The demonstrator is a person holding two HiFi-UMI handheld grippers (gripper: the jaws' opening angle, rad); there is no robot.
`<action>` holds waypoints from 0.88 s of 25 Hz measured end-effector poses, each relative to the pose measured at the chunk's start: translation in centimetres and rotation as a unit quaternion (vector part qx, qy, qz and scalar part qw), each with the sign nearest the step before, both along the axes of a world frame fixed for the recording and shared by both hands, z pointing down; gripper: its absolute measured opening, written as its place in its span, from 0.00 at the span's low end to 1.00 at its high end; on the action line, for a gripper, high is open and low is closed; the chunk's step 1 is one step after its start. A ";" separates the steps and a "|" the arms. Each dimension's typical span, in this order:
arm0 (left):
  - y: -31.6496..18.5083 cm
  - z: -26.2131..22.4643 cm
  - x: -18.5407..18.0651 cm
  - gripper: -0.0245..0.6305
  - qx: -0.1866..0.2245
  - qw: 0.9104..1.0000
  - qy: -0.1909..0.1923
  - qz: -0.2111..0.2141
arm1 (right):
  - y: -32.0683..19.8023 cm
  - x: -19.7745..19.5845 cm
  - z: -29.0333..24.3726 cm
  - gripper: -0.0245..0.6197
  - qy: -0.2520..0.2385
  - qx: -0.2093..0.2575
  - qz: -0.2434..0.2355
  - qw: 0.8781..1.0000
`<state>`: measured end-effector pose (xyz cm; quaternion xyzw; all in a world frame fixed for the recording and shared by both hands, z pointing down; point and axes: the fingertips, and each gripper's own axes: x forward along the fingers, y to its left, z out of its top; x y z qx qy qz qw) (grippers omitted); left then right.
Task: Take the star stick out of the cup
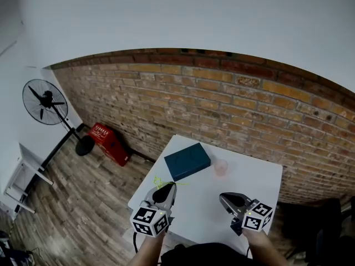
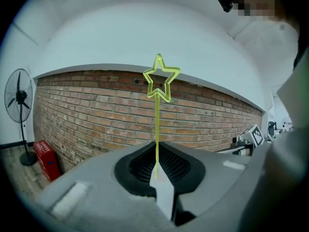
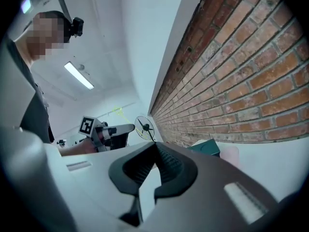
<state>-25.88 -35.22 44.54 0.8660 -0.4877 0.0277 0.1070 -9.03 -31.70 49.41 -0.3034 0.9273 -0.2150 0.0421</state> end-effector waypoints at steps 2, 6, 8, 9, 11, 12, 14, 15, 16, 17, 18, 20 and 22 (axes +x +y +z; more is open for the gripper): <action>-0.2 0.6 -1.5 0.07 -0.008 1.000 0.009 -0.011 | -0.6 -0.5 -0.6 0.04 0.000 0.006 0.006 1.000; -1.1 1.5 -3.3 0.07 -0.013 1.000 -0.004 -0.022 | -1.9 -1.2 -2.0 0.04 0.009 0.032 0.016 0.999; -1.5 1.5 -3.7 0.07 -0.013 1.000 -0.011 -0.021 | -2.4 -1.5 -2.7 0.04 0.021 0.052 0.027 0.998; -1.7 1.4 -3.8 0.07 -0.012 1.000 -0.011 -0.021 | -2.7 -1.5 -3.2 0.04 0.027 0.066 0.040 0.997; -2.1 1.2 -4.0 0.07 -0.009 1.000 -0.009 -0.019 | -3.0 -1.1 -4.4 0.04 0.039 0.100 0.075 0.991; -2.2 1.1 -4.0 0.07 -0.007 1.000 -0.009 -0.017 | -3.0 -0.9 -5.1 0.04 0.046 0.118 0.090 0.988; -2.3 0.7 -3.8 0.07 -0.001 1.000 -0.014 -0.013 | -2.6 -0.7 -6.2 0.04 0.060 0.145 0.107 0.982; -2.4 0.5 -3.6 0.07 0.001 1.000 -0.017 -0.009 | -2.4 -0.7 -6.7 0.04 0.064 0.154 0.109 0.980; -2.5 0.2 -3.4 0.07 0.003 1.000 -0.019 -0.005 | -2.2 -0.7 -7.0 0.04 0.067 0.158 0.110 0.979; -2.6 0.1 -3.0 0.07 0.005 1.000 -0.019 -0.001 | -2.1 -0.6 -7.1 0.04 0.068 0.160 0.110 0.979; -2.6 0.0 -2.7 0.07 0.005 1.000 -0.017 0.003 | -1.9 -0.4 -7.2 0.04 0.067 0.160 0.111 0.979; -2.6 -0.1 -1.9 0.07 0.005 1.000 -0.015 0.011 | -1.6 0.2 -7.1 0.04 0.064 0.155 0.115 0.979; -2.6 -0.1 -1.3 0.07 0.004 1.000 -0.015 0.016 | -1.4 0.7 -6.9 0.04 0.061 0.149 0.119 0.980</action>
